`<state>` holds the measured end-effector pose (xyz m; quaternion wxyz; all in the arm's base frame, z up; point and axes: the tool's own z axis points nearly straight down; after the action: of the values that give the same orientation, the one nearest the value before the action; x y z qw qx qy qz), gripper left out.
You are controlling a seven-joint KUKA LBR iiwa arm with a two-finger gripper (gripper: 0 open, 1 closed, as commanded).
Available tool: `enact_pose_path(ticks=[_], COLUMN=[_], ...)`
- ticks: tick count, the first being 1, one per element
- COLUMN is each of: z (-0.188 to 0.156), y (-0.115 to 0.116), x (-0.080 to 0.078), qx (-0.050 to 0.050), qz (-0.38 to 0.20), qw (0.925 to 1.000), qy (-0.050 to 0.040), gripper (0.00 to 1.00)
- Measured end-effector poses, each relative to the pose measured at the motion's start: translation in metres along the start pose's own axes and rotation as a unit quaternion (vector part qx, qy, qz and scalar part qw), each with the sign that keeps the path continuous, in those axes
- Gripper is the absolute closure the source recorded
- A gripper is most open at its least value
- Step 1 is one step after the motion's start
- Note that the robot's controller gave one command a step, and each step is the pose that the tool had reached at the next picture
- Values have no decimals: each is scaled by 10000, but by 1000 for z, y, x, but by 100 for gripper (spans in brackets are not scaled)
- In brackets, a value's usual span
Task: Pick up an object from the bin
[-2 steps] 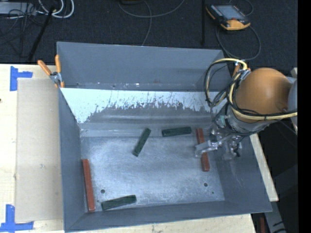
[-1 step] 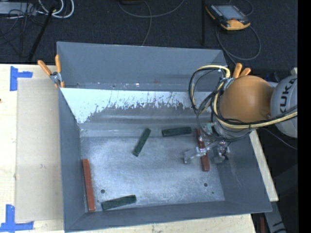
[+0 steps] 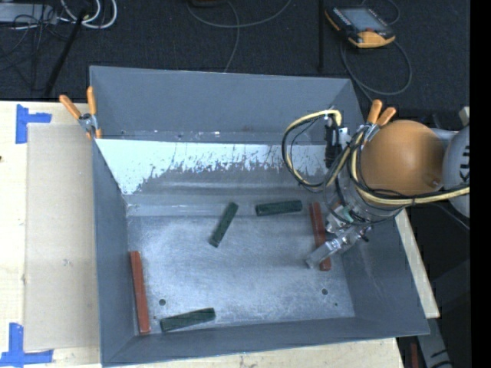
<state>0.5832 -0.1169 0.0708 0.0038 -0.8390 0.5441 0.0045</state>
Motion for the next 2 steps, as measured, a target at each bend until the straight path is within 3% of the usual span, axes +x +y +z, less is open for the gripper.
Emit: enact_pose_path(ticks=[1,2], z=[0,-77], y=[0,-3], x=[2,0], qx=[19,19], qz=[21,49], qw=[10000,10000], qy=[11,64], gripper=[100,100])
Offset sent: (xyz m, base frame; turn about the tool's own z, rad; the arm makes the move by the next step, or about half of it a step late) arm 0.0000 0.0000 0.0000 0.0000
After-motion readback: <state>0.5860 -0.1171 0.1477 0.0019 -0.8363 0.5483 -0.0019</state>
